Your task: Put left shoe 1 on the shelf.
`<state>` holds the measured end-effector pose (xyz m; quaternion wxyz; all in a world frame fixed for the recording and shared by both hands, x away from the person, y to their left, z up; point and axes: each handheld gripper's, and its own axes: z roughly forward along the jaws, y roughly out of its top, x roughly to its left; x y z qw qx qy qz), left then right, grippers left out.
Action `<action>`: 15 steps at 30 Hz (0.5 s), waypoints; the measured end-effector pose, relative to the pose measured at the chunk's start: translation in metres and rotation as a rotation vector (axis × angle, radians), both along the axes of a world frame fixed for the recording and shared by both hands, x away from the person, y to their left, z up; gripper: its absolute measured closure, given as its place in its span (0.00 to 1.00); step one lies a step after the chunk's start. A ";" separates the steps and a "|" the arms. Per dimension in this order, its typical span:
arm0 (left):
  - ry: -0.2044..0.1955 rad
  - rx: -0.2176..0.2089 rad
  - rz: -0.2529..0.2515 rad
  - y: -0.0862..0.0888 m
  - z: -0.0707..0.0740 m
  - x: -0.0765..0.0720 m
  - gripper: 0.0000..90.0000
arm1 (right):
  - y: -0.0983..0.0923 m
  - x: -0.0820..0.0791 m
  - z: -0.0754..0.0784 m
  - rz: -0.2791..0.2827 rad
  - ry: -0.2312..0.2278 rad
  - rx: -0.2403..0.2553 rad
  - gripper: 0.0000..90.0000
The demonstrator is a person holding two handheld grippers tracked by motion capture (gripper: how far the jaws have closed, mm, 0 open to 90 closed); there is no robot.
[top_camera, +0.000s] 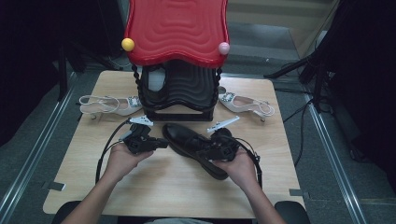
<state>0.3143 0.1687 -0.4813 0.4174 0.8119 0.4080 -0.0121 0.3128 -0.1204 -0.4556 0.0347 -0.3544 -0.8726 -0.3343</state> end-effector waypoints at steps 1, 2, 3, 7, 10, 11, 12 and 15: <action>-0.001 0.003 0.000 -0.001 0.000 0.000 0.94 | -0.005 -0.001 0.004 -0.003 -0.006 0.006 0.81; -0.005 0.006 -0.002 -0.002 -0.001 -0.001 0.94 | -0.010 -0.002 0.008 -0.006 -0.014 0.014 0.81; -0.008 0.001 -0.002 -0.003 -0.001 -0.001 0.94 | -0.016 -0.003 0.013 -0.011 -0.017 0.022 0.81; -0.015 0.005 -0.006 -0.009 -0.003 -0.003 0.94 | -0.035 -0.001 0.025 -0.038 -0.046 0.034 0.91; -0.008 0.001 -0.001 -0.015 -0.006 -0.003 0.94 | -0.048 0.009 0.027 -0.079 -0.046 0.042 1.00; -0.007 0.004 0.004 -0.017 -0.007 -0.003 0.95 | -0.051 0.013 0.025 -0.092 -0.040 0.043 1.00; -0.006 0.013 -0.001 -0.018 -0.008 -0.003 0.95 | -0.053 0.017 0.023 -0.105 -0.036 0.039 1.00; -0.005 0.009 0.007 -0.024 -0.012 -0.004 0.96 | -0.057 0.029 0.013 -0.127 -0.026 0.046 1.00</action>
